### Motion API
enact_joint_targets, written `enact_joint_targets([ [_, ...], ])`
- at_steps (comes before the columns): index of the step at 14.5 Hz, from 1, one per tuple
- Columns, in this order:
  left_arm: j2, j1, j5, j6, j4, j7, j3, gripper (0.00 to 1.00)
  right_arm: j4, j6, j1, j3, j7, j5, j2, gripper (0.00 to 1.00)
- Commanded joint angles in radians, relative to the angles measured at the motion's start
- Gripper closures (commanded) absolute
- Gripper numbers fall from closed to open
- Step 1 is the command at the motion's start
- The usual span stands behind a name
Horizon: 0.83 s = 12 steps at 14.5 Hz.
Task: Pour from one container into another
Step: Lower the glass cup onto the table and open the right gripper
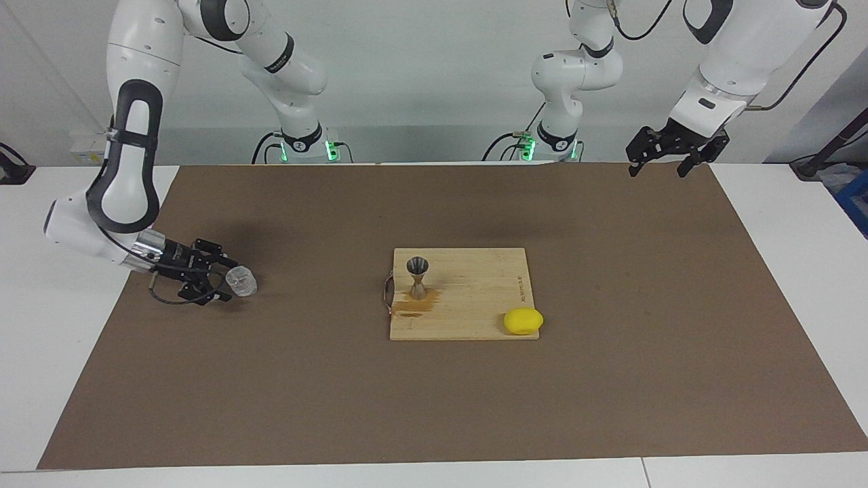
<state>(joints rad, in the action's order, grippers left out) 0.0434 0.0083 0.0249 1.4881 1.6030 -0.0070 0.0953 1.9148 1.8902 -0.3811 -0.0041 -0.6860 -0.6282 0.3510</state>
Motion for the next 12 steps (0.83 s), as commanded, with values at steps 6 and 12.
enact_joint_targets([
  [6,0.029,0.009,-0.005,0.008,0.029,0.009,0.003,0.00,0.035,-0.026,0.169,0.007,0.017,0.301,-0.179,0.00],
  [12,0.029,0.009,-0.005,0.008,0.029,0.009,0.003,0.00,0.038,-0.043,0.433,0.009,0.035,0.501,-0.240,0.00],
])
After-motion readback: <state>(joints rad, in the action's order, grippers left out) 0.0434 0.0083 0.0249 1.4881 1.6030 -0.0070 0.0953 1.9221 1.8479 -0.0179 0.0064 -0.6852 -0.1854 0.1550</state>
